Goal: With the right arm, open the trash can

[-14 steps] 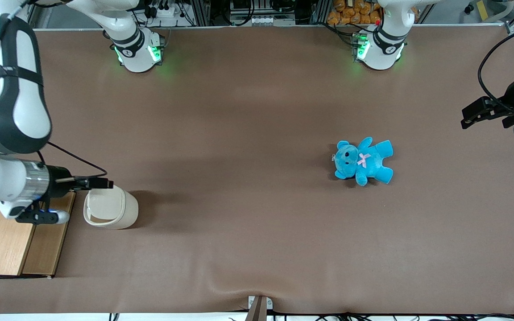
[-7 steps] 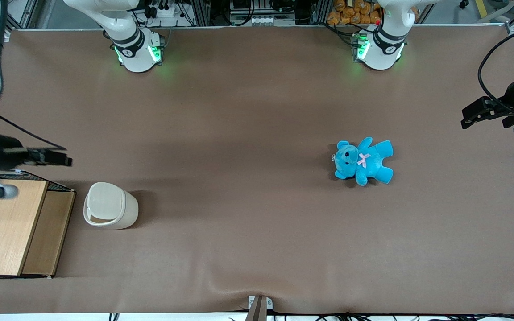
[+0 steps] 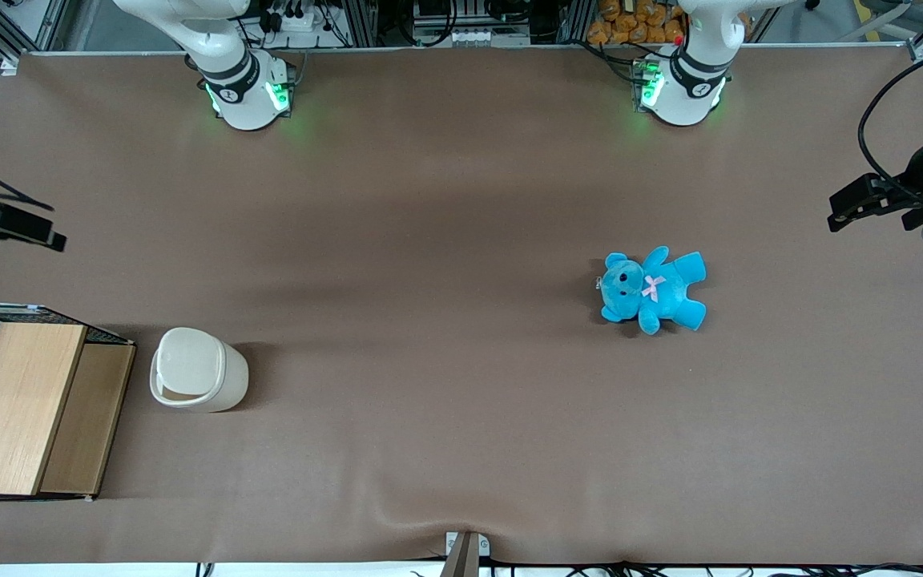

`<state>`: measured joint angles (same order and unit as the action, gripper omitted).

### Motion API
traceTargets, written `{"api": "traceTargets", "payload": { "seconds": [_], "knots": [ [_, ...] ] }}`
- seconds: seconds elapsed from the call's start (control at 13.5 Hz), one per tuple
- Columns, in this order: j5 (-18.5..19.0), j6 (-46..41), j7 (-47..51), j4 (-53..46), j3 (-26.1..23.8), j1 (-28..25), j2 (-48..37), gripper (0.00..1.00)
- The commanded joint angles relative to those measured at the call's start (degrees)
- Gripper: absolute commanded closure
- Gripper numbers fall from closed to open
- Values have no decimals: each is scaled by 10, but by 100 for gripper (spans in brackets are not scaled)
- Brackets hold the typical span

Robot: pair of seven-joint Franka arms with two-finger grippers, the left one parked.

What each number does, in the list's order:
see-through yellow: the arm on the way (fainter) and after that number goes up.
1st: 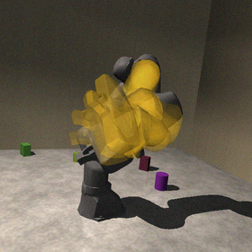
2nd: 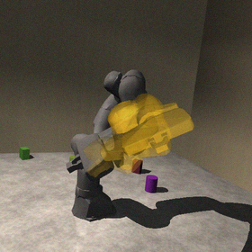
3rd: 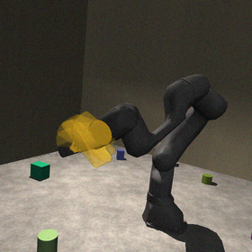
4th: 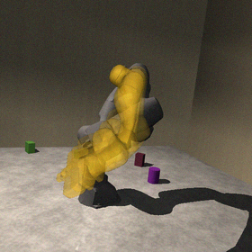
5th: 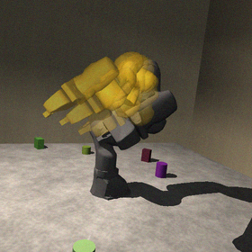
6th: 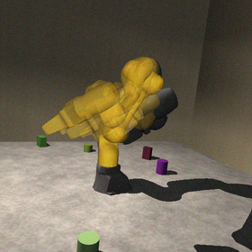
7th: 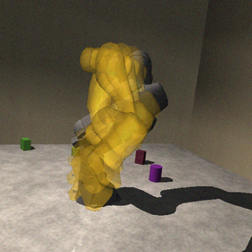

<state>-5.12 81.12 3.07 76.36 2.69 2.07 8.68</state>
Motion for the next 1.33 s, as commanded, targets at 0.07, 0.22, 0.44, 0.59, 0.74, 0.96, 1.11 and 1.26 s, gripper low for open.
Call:
{"api": "traceTargets", "payload": {
  "seconds": [0.07, 0.22, 0.44, 0.59, 0.74, 0.96, 1.11, 1.26],
  "knots": [
    [29, 50, -2, 151, -1, 0, -123, 0],
    [35, 46, -3, 150, -1, -1, -126, 0],
    [37, 49, -22, 132, 1, 3, -112, 0],
    [53, 51, -51, 129, 1, 5, -112, 0],
    [56, 47, -49, 130, 1, 7, -111, 0],
    [56, 47, -51, 129, 0, 6, -111, 0],
    [58, 47, -51, 129, 0, 3, -111, 0],
    [58, 47, -52, 129, 0, 4, -111, 0]
  ]
}}
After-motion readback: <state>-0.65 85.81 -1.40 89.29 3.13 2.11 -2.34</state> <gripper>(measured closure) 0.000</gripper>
